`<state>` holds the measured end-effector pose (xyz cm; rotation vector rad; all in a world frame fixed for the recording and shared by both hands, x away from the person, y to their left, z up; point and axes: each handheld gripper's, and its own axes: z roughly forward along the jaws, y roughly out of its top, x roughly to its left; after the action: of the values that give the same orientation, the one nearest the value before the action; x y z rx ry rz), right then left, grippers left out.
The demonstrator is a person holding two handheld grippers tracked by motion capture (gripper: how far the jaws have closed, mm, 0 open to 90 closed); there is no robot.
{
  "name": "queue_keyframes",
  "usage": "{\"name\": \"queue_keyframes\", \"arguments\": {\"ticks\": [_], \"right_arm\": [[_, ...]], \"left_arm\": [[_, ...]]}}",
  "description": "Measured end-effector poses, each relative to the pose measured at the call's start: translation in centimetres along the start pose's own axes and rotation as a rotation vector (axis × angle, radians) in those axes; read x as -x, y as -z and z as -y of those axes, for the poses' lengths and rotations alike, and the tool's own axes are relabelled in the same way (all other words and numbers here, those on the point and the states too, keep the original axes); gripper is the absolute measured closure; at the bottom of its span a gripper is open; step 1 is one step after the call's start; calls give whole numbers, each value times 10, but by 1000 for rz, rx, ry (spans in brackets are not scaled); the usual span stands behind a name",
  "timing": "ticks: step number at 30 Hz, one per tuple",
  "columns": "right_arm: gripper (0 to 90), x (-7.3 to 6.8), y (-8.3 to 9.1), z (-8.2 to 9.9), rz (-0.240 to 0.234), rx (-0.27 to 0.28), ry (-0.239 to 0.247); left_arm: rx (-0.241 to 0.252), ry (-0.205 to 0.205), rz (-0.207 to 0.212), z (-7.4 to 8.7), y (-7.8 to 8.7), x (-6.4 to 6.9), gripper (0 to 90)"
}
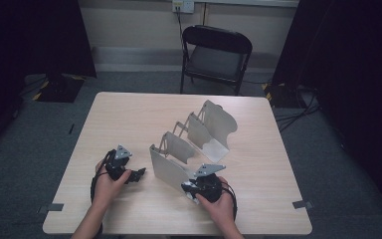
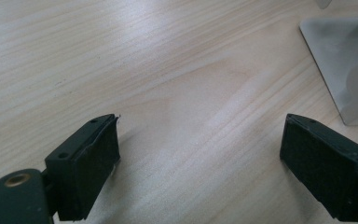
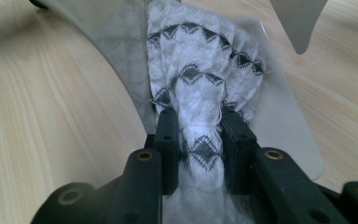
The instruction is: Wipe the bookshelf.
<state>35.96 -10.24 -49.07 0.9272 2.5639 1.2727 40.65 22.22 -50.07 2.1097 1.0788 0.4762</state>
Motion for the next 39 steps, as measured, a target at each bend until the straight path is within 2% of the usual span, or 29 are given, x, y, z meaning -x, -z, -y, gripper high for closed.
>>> {"name": "queue_keyframes", "arguments": {"ticks": [3, 8, 11, 12, 14, 16, 20, 22, 25, 27, 29, 34, 39], "right_arm": [[675, 1, -1, 0, -2, 6, -10], [549, 4, 2, 1, 11, 10, -17], [496, 6, 10, 0, 2, 20, -18], [451, 7, 18, -1, 15, 28, -21], [447, 7, 21, -1, 19, 32, -23], [415, 8, 35, 0, 26, 40, -17], [404, 7, 42, 6, 21, 29, -15], [403, 4, 43, 17, 35, -8, 4], [436, 4, 41, 24, 37, -18, 1], [538, 5, 39, 28, 52, -20, 5], [684, 7, 37, 26, 45, -32, 4], [754, 7, 27, 14, 33, -47, 32], [783, 6, 18, 6, 23, -53, 46]], "left_arm": [[0, -2, -1, 0, 0, 0, 114], [0, 0, 0, 0, 0, 0, 114], [0, 0, 0, 0, 0, 0, 114], [0, 1, 0, 0, 0, 0, 114], [1, 1, 0, 0, 0, 0, 113], [0, 0, 0, 0, 0, 0, 114], [1, 0, -1, 0, 0, 0, 113], [0, -1, 0, 0, 0, 0, 114], [0, 1, 0, 0, 0, 0, 114], [0, -1, 0, 0, 0, 0, 114], [0, -2, -1, 0, 0, 0, 114], [1, -2, -1, 0, 0, 0, 113], [1, -1, 0, 0, 0, 0, 113]]}}
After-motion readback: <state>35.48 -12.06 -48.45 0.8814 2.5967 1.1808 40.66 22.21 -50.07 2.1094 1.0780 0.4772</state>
